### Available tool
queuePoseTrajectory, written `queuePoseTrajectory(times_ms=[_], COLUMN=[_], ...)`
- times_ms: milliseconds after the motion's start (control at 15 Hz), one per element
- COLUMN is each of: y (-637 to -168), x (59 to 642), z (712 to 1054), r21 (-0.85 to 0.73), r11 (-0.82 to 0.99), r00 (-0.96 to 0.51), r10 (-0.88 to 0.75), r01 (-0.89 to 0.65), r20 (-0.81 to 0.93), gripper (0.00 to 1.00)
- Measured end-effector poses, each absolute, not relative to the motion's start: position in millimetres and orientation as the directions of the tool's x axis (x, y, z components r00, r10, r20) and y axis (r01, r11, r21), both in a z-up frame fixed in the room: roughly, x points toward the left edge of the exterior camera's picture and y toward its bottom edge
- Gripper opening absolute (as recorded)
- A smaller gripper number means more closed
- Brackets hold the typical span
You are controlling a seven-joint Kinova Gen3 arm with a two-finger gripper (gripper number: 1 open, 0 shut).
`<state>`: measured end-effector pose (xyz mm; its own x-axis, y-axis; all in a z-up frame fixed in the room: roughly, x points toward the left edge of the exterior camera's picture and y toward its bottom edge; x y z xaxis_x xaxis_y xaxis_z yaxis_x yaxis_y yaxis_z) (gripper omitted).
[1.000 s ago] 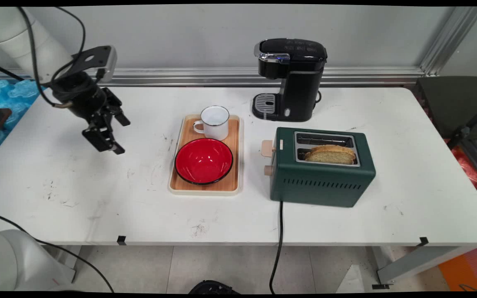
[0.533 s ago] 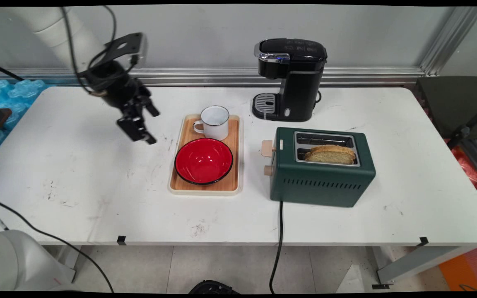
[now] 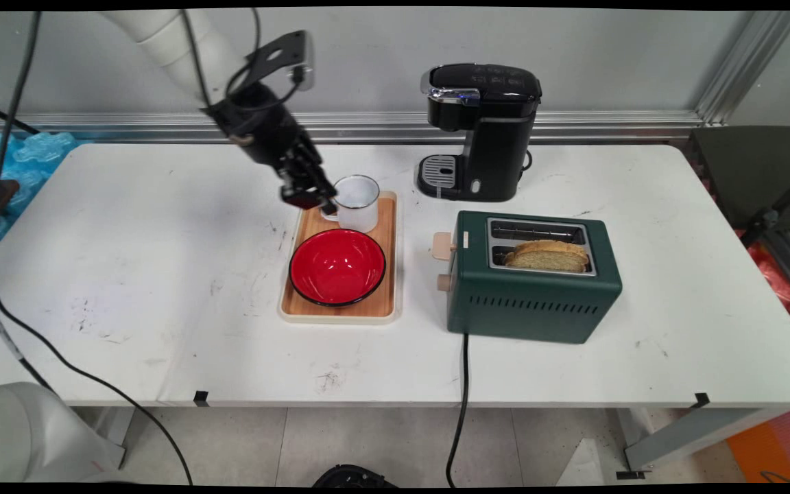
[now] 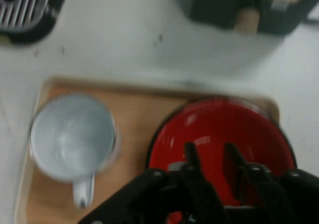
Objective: Press the toaster switch
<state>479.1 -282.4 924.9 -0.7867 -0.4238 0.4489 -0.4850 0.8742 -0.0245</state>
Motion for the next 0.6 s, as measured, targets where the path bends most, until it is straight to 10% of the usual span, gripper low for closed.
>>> queuePoseTrajectory(times_ms=[600], y=[-308], x=[413], z=[920], r21=[-0.008], r11=[0.888], r00=[-0.755], r10=[-0.386], r01=[-0.459], r20=[0.531], gripper=[0.00])
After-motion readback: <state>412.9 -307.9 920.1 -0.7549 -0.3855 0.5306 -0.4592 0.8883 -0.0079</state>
